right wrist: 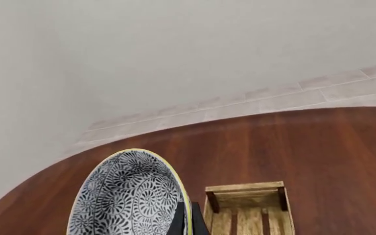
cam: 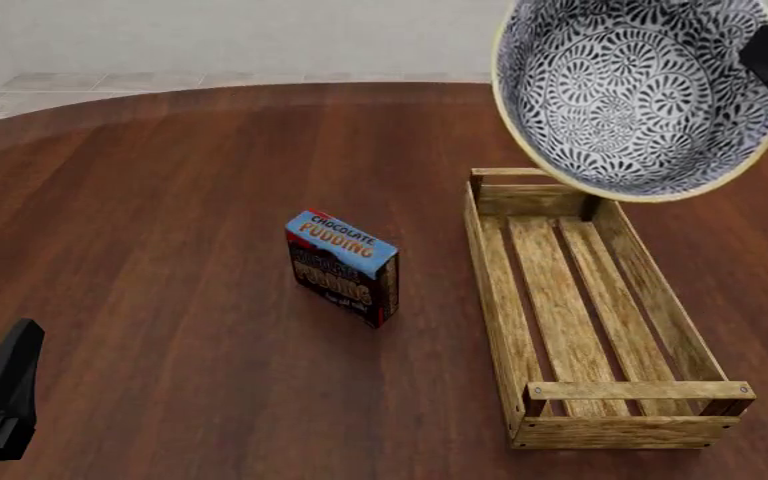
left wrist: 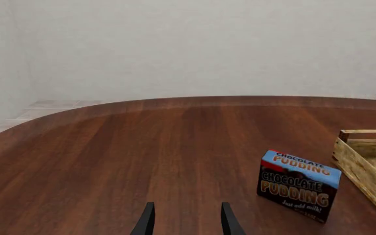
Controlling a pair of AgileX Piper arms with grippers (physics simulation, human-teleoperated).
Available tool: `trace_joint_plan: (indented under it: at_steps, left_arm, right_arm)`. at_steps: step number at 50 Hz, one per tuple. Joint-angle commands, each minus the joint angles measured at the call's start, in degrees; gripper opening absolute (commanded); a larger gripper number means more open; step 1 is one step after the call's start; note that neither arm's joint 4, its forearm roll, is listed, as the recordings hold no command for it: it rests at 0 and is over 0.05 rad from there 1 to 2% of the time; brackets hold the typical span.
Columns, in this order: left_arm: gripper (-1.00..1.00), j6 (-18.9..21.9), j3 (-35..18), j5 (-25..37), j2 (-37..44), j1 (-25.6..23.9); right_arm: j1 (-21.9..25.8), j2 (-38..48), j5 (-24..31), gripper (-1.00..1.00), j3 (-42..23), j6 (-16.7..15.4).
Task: Pick up the bowl on the left and put it in the tray.
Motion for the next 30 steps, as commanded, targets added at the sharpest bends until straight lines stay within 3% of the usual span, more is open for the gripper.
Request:
trace_joint_plan:
  at_steps: [1, 30]
  left_arm:
    - [1.00, 0.0, 0.0, 0.0, 0.0, 0.0]
    - [1.00, 0.0, 0.0, 0.0, 0.0, 0.0]
  right_arm:
    - [-1.1, -1.9, 0.4, -1.00, 1.3, 0.2]
    - [-3.6, -4.0, 0.3, -1.00, 5.4, 0.9]
